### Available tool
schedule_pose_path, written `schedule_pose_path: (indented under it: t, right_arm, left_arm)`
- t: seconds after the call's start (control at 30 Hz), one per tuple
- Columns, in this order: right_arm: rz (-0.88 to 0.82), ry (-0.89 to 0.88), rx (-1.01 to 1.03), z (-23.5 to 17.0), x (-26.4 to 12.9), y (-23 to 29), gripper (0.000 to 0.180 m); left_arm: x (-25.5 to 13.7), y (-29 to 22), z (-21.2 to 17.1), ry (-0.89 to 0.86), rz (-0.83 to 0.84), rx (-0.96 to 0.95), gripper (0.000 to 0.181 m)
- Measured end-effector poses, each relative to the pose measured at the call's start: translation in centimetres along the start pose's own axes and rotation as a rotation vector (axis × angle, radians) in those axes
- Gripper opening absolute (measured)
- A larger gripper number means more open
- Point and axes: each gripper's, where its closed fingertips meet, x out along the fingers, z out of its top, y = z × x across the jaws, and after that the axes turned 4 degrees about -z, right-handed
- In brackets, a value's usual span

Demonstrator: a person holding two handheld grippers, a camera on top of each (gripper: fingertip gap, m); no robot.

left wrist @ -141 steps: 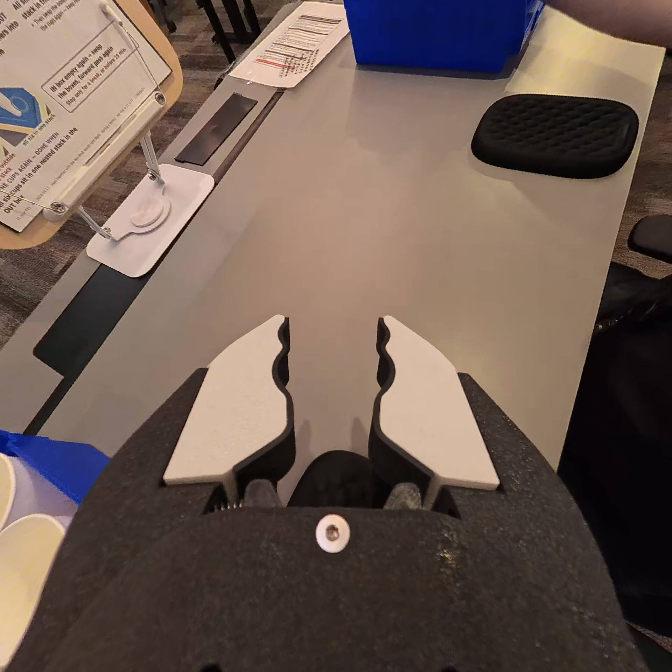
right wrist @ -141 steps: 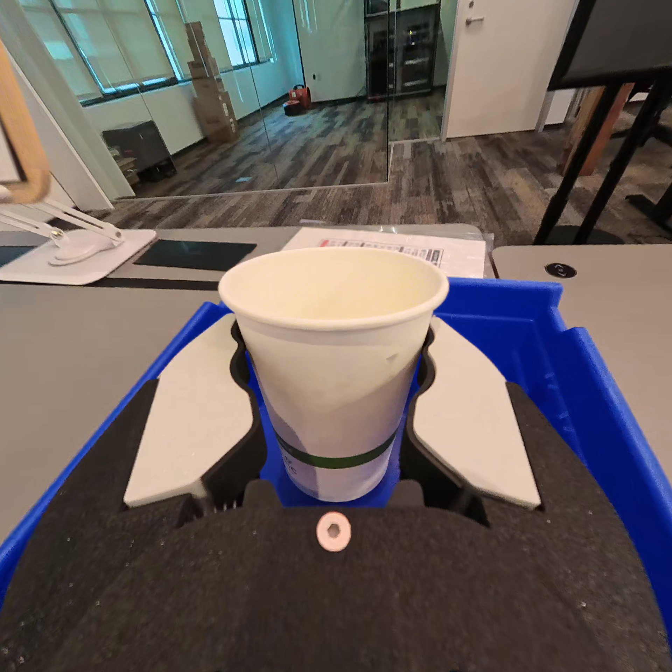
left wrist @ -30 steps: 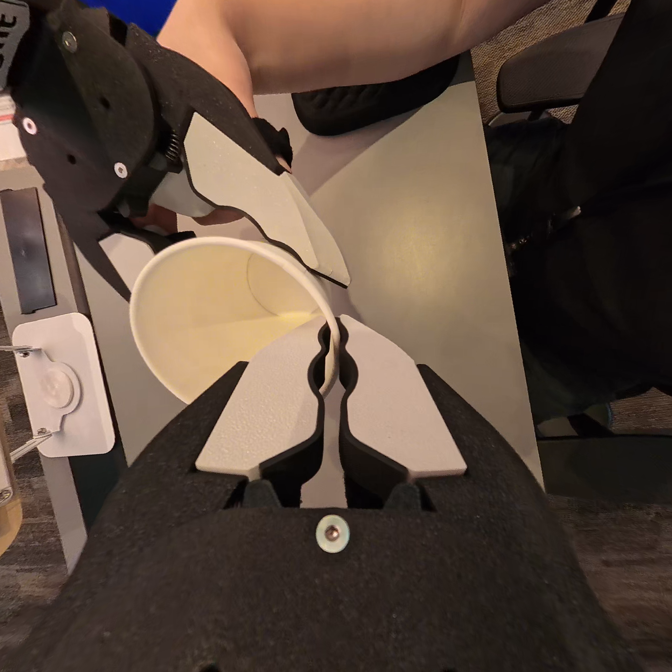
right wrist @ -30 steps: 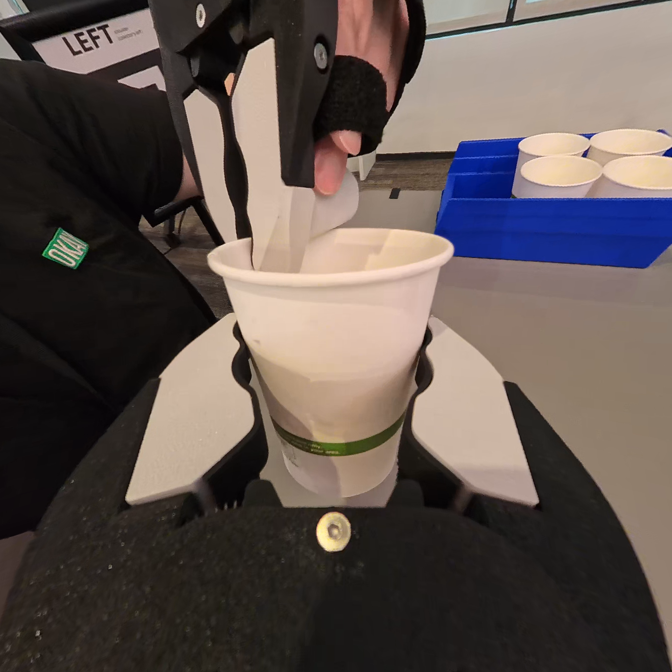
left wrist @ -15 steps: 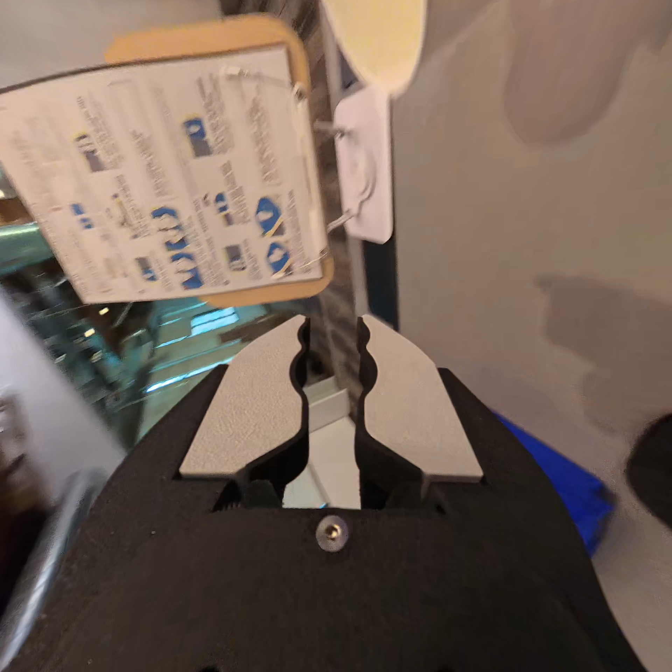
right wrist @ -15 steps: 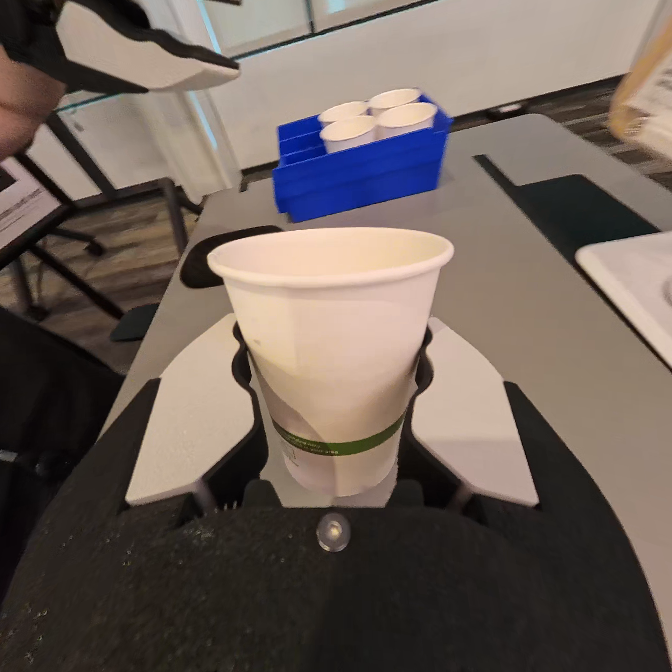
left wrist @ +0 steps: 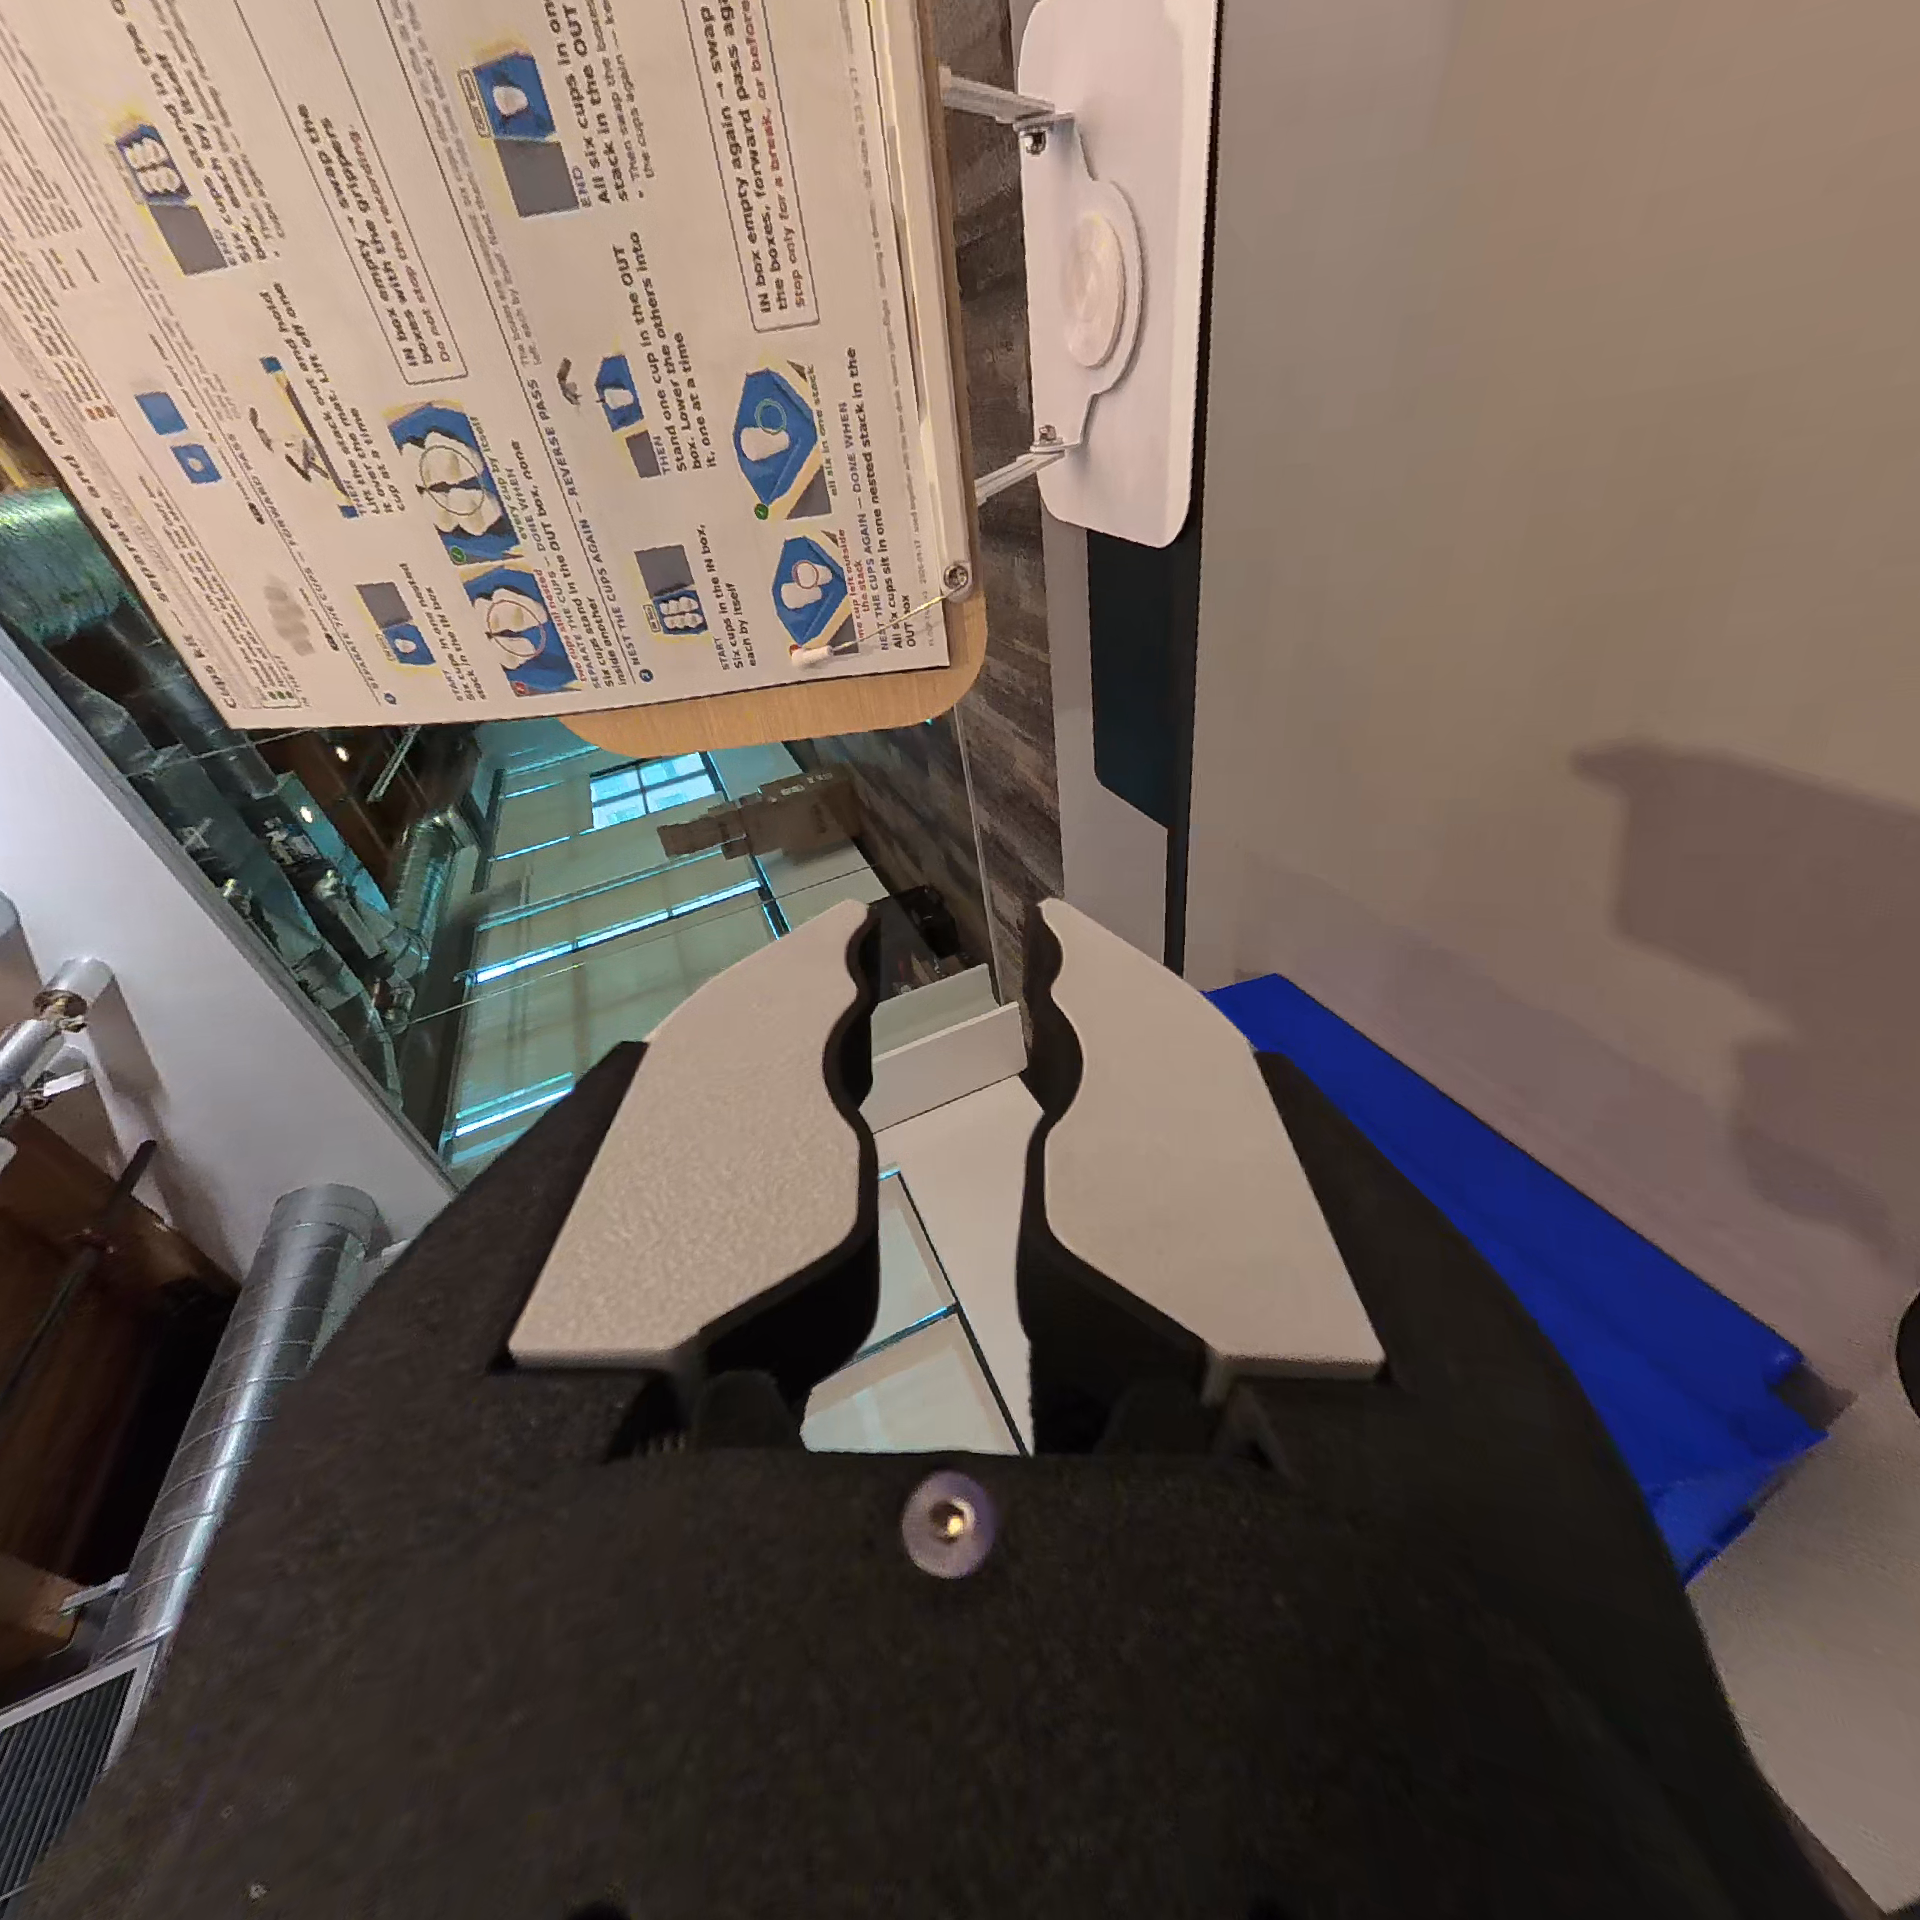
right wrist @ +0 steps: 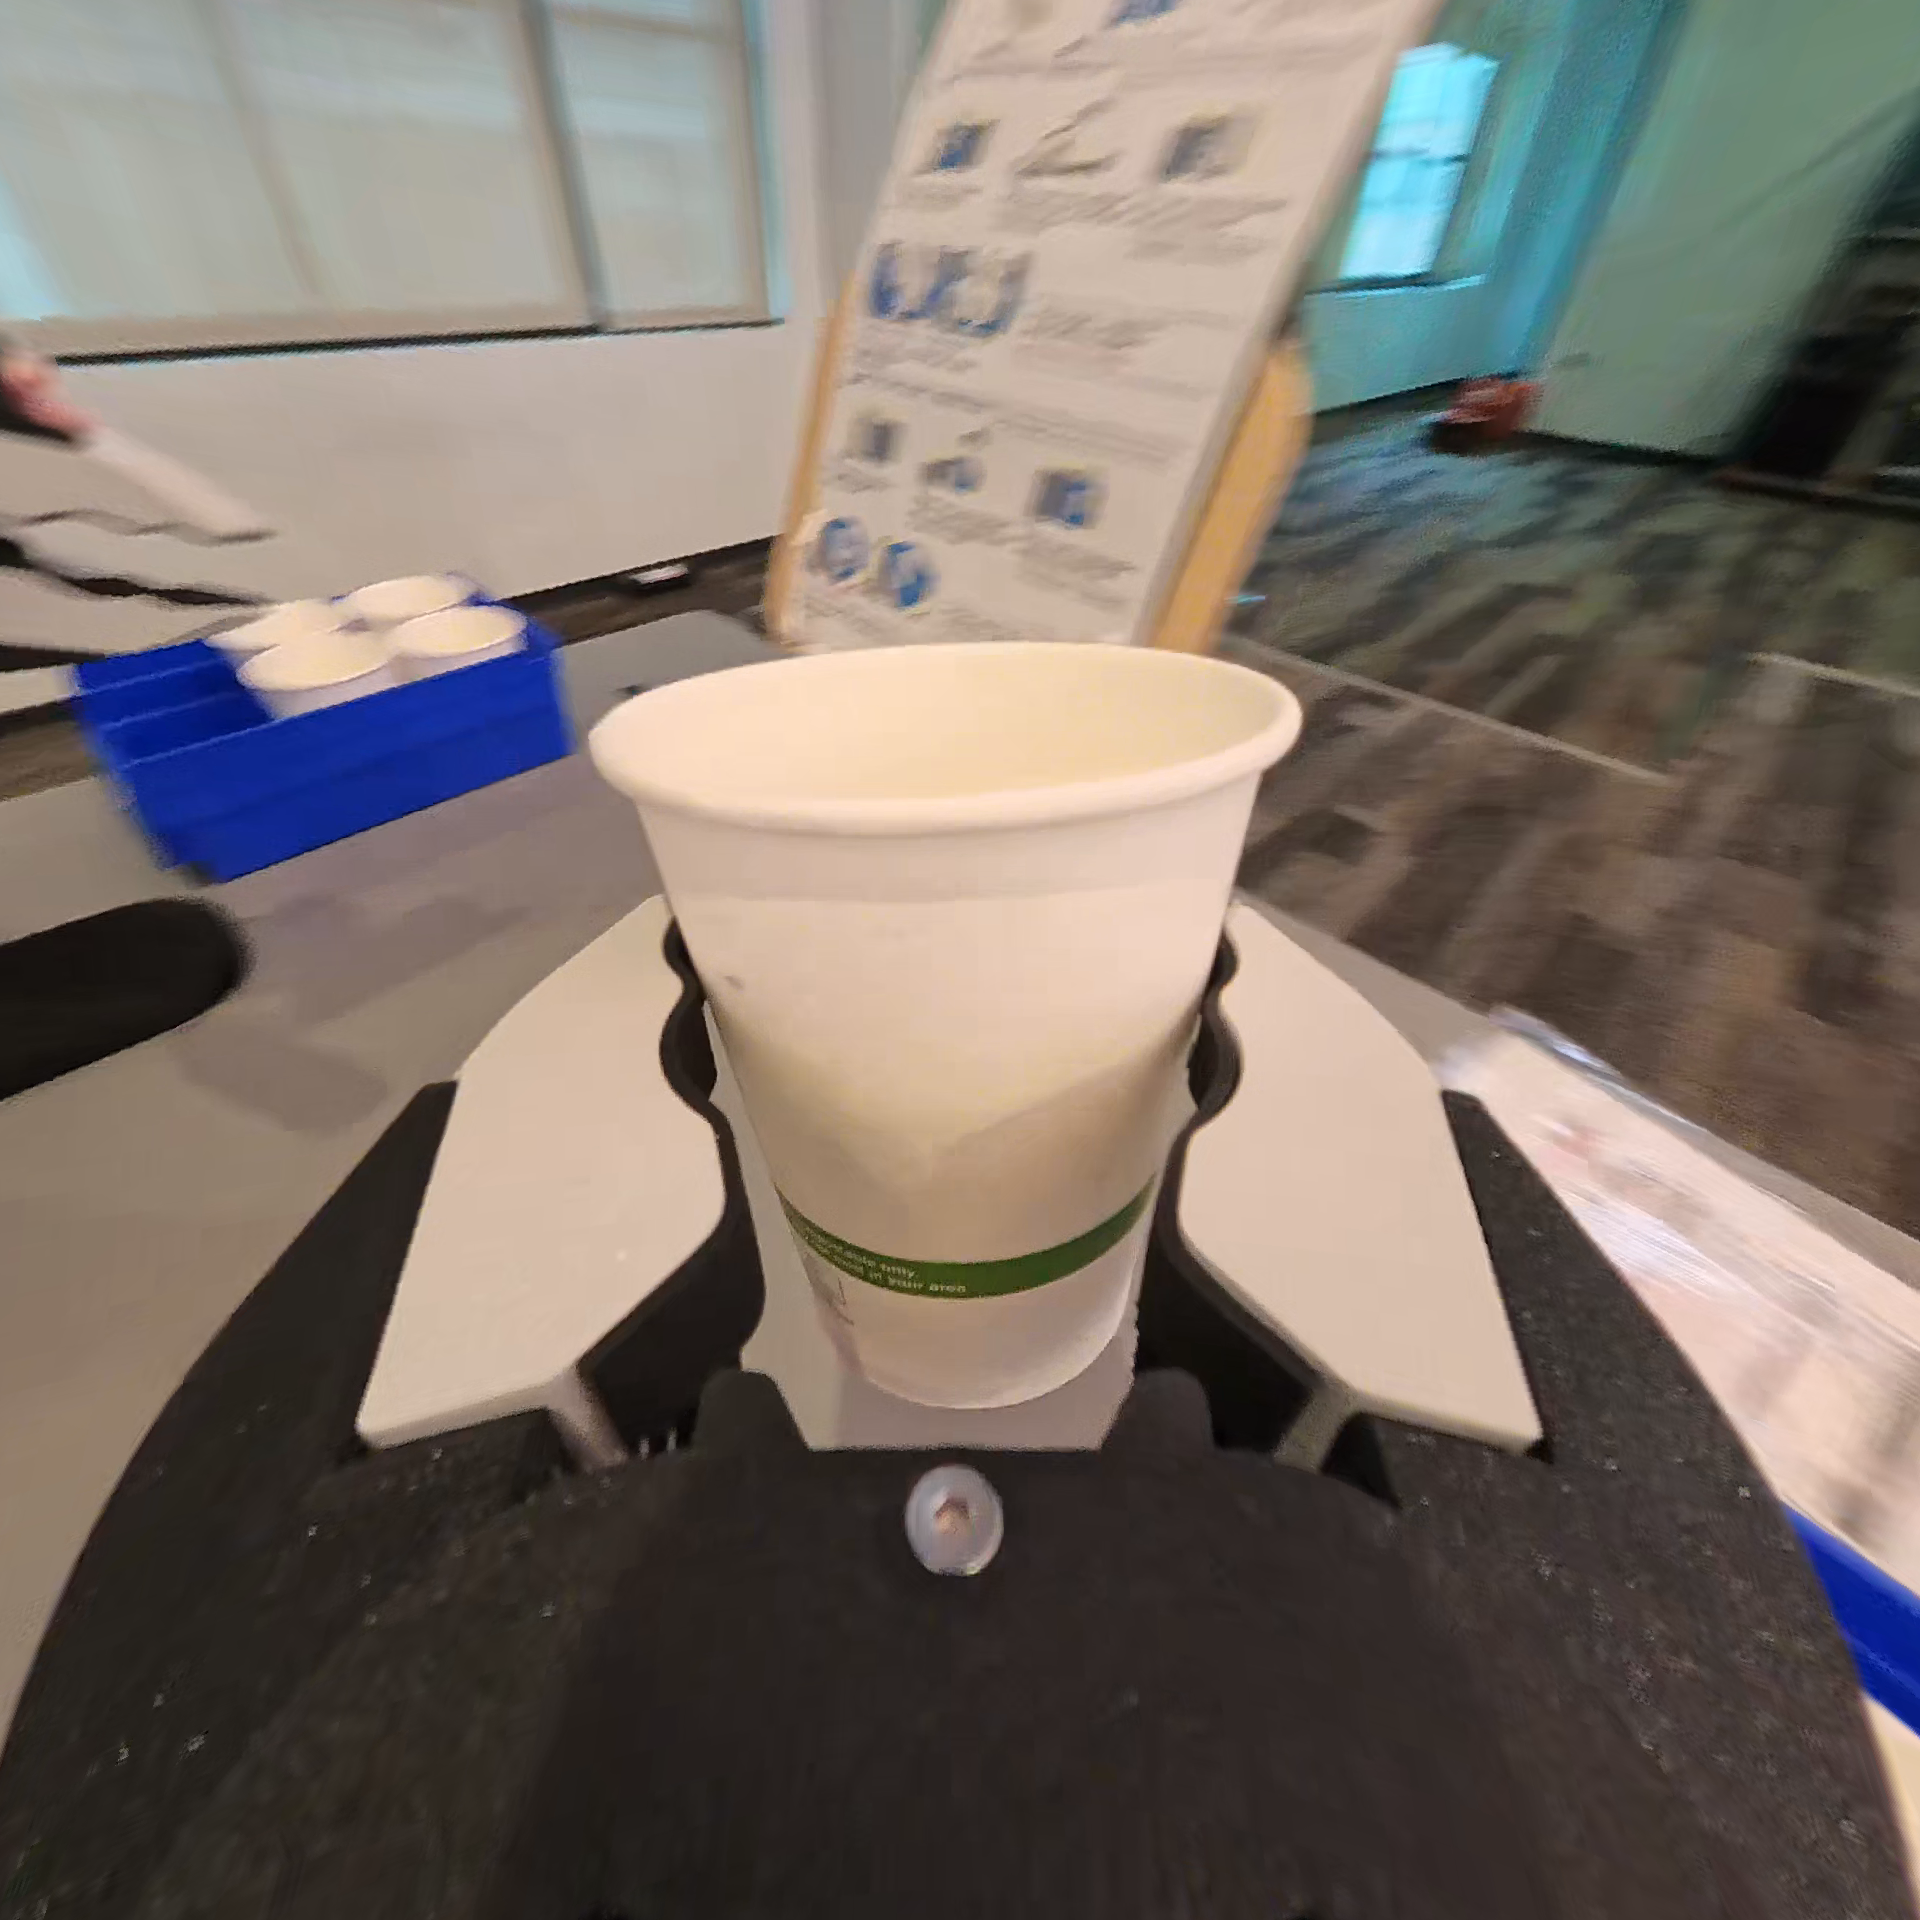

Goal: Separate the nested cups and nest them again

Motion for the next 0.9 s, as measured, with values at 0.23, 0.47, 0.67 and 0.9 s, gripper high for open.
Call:
schedule_pose_path:
  t: [0.23, 0.47, 0.67, 0.9]
  right_arm:
    - [-0.384, -0.102, 0.124, -2.5, -11.6, -13.6, 0.090]
    - [-0.423, -0.279, 0.262, -5.8, -13.1, -17.2, 0.090]
    - [-0.544, -0.244, 0.214, -9.7, -9.9, -20.1, 0.089]
    - [-0.603, -0.240, 0.170, -12.2, -8.1, -21.1, 0.090]
  left_arm:
    - [0.5, -1.5, -0.6, -0.007, -0.036, -0.001, 0.026]
    - [0.6, -1.7, 0.1, -0.009, -0.058, 0.009, 0.026]
    - [-0.4, -1.9, 0.6, -0.023, -0.076, 0.004, 0.026]
    - [-0.8, -2.5, -0.1, -0.014, -0.096, -0.002, 0.026]
